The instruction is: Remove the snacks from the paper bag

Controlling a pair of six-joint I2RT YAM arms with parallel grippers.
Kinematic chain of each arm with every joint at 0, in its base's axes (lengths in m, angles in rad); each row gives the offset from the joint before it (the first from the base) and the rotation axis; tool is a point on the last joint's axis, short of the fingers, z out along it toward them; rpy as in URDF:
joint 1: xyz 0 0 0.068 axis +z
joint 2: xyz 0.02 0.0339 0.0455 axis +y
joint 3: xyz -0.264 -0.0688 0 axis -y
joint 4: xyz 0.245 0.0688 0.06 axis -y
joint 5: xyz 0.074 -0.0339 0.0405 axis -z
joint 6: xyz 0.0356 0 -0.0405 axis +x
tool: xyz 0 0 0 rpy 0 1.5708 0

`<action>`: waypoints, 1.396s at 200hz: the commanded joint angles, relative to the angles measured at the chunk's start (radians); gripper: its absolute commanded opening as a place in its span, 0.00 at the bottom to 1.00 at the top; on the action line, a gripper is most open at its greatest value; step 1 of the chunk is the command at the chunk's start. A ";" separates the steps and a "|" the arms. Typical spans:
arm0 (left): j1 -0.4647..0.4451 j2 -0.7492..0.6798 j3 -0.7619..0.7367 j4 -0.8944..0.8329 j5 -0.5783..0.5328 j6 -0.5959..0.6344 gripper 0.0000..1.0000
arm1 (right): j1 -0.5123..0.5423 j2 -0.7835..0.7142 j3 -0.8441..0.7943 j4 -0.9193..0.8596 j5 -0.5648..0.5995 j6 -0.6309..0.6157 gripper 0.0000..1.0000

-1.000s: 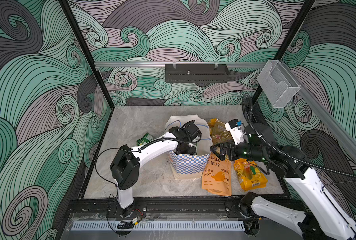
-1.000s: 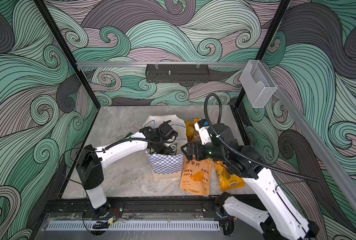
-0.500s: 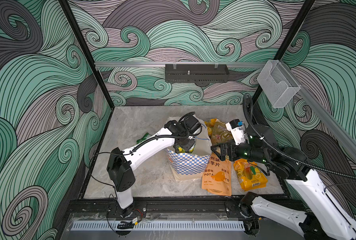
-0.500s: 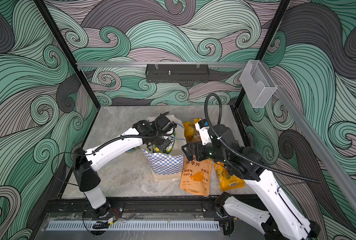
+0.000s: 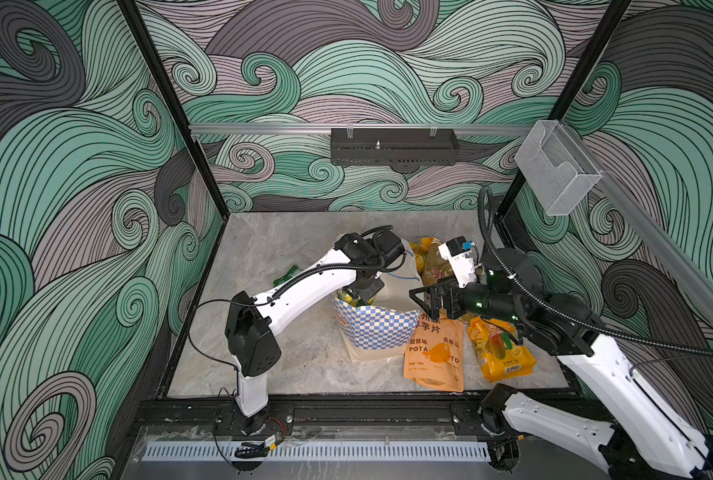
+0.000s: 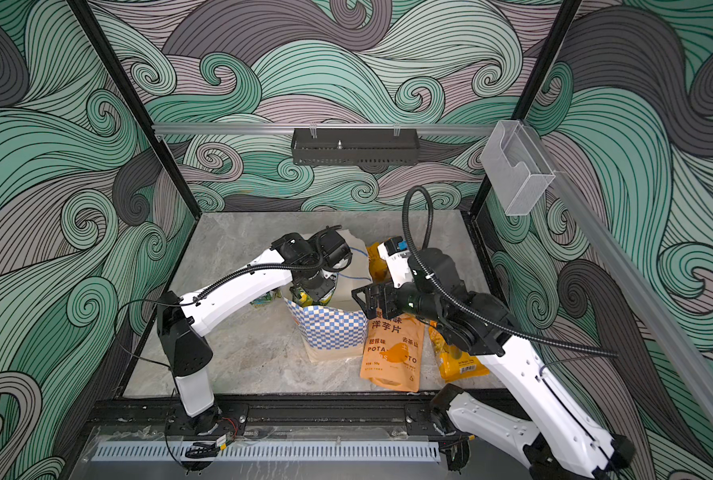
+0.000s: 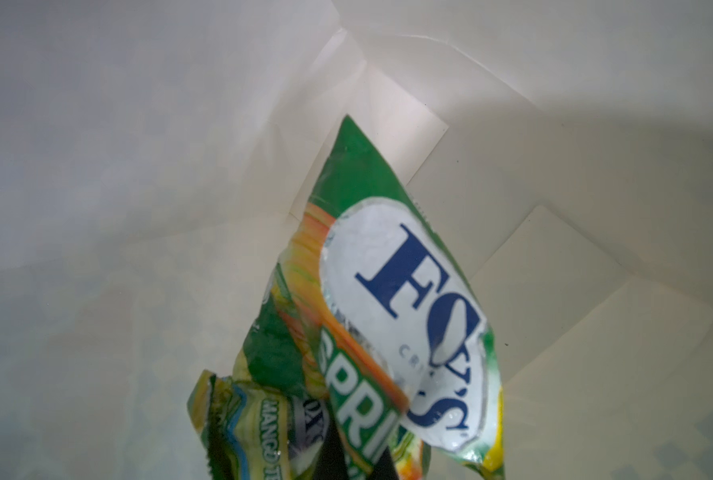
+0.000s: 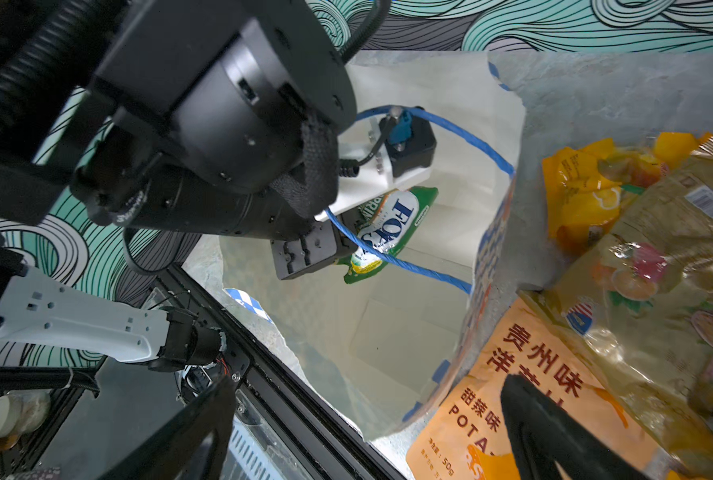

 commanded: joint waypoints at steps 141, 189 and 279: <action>0.110 -0.138 -0.093 0.085 0.268 -0.018 0.00 | 0.002 0.147 -0.169 0.462 -0.070 -0.452 0.57; 0.134 -0.179 -0.045 0.073 0.239 -0.014 0.00 | 0.000 0.146 -0.169 0.463 0.044 -0.398 0.22; 0.164 -0.224 0.105 0.189 0.218 -0.007 0.00 | 0.000 0.030 -0.162 0.424 0.069 -0.278 0.96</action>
